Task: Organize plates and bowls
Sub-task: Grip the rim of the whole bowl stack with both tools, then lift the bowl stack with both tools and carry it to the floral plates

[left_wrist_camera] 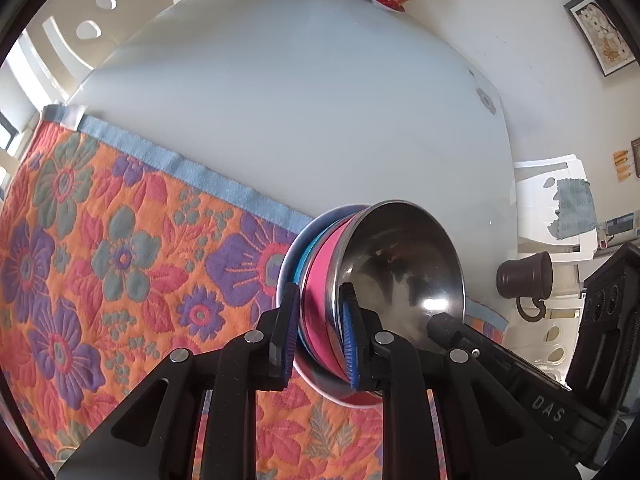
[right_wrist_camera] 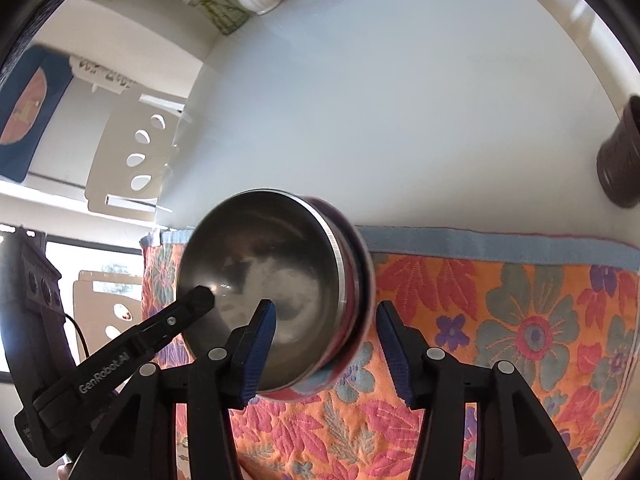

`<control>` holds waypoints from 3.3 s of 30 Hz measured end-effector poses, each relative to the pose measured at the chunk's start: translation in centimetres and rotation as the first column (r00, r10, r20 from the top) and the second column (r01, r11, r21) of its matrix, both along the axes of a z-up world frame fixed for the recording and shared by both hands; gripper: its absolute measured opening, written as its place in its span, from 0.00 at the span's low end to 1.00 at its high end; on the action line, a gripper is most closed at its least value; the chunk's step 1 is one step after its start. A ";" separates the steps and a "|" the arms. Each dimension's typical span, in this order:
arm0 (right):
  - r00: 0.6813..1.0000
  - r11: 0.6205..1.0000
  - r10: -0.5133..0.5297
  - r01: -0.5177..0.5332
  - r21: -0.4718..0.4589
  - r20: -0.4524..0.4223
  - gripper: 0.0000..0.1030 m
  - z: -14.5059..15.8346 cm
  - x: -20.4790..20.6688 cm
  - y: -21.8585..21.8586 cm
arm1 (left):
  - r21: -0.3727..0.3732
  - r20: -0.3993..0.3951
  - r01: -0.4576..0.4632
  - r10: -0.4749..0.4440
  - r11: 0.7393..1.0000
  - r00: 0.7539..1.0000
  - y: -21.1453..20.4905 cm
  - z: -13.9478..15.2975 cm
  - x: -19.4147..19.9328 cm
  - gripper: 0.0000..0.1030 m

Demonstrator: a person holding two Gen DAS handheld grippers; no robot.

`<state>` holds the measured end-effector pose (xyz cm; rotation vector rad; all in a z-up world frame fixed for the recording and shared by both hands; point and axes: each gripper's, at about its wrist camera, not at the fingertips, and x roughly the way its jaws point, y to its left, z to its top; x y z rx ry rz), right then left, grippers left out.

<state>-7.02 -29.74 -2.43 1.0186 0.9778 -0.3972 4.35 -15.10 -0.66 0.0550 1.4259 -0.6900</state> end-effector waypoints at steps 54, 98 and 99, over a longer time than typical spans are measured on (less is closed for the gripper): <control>0.997 0.994 0.062 -0.066 0.082 0.044 0.45 -3.8 5.3 1.9 | 0.004 -0.007 0.014 -0.014 1.000 1.000 4.3 -2.8 0.7 0.32; 0.998 0.998 0.052 -0.053 0.021 0.019 0.45 5.2 4.0 23.9 | -0.047 0.004 -0.001 0.001 0.999 1.000 24.5 3.5 -2.6 0.32; 0.999 0.999 0.044 -0.044 0.020 0.015 0.45 5.1 3.8 24.7 | -0.044 0.004 0.011 -0.011 0.999 1.000 24.9 3.4 -2.7 0.32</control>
